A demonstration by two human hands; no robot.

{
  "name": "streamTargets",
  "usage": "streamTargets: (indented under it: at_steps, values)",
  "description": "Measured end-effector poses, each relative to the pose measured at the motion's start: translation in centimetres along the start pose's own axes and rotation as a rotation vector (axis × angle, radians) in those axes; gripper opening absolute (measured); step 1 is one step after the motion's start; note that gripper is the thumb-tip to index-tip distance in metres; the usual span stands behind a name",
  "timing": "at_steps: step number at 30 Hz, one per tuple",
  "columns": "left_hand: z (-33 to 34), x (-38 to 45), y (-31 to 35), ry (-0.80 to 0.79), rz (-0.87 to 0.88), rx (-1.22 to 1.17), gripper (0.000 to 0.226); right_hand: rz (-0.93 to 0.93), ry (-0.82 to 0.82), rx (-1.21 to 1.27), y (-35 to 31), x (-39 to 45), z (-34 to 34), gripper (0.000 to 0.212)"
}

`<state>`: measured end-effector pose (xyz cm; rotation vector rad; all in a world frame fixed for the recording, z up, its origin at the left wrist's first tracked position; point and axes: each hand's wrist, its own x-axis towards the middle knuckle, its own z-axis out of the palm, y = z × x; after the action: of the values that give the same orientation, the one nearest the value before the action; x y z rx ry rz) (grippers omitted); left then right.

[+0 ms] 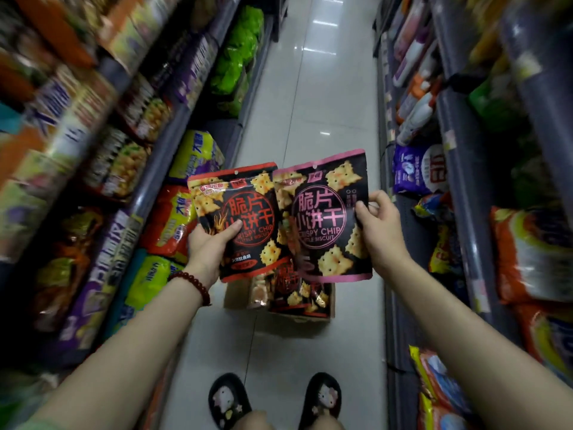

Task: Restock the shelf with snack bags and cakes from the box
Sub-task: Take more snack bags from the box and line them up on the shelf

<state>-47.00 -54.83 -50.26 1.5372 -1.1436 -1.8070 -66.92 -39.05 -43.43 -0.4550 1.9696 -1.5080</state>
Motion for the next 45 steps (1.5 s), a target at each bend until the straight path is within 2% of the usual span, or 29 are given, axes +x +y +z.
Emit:
streamTargets:
  at_steps: [8, 11, 14, 15, 17, 20, 24, 29, 37, 45]
  values:
    - [-3.3, -9.7, 15.3, -0.005, 0.115, -0.069, 0.042, 0.020, -0.144, 0.137, -17.1, -4.1, 2.7, 0.014]
    - [-5.0, -13.0, 19.7, 0.049, 0.138, -0.075, 0.044, 0.049, -0.221, 0.173, -21.5, -5.7, 3.9, 0.005]
    - [-6.8, -16.1, 22.7, 0.107, 0.155, -0.096, 0.041, -0.022, -0.329, 0.051, -25.4, -7.4, 4.8, 0.048]
    - [-7.3, -17.2, 23.5, 0.128, 0.166, -0.099, 0.037, -0.049, -0.362, 0.020, -26.7, -8.0, 5.0, 0.055]
    - [-8.2, -19.6, 24.7, 0.177, 0.195, -0.106, 0.034, -0.079, -0.427, 0.005, -29.0, -9.1, 5.2, 0.061]
    - [-9.7, -23.5, 26.2, 0.270, 0.226, -0.132, 0.045, -0.158, -0.533, 0.003, -32.4, -10.6, 5.1, 0.059]
    - [-11.2, -28.8, 27.8, 0.386, 0.296, -0.176, 0.076, -0.283, -0.657, -0.031, -36.5, -12.4, 4.9, 0.062]
    - [-12.2, -34.6, 29.6, 0.503, 0.417, -0.195, 0.053, -0.373, -0.804, 0.003, -40.3, -15.1, 5.0, 0.056]
    - [-15.5, -43.0, 31.2, 0.639, 0.573, -0.251, 0.045, -0.474, -0.979, 0.044, -43.9, -19.5, 6.6, 0.043]
    - [-21.3, -52.6, 30.9, 0.855, 0.705, -0.282, 0.052, -0.628, -1.182, 0.127, -46.5, -28.0, 11.8, 0.049]
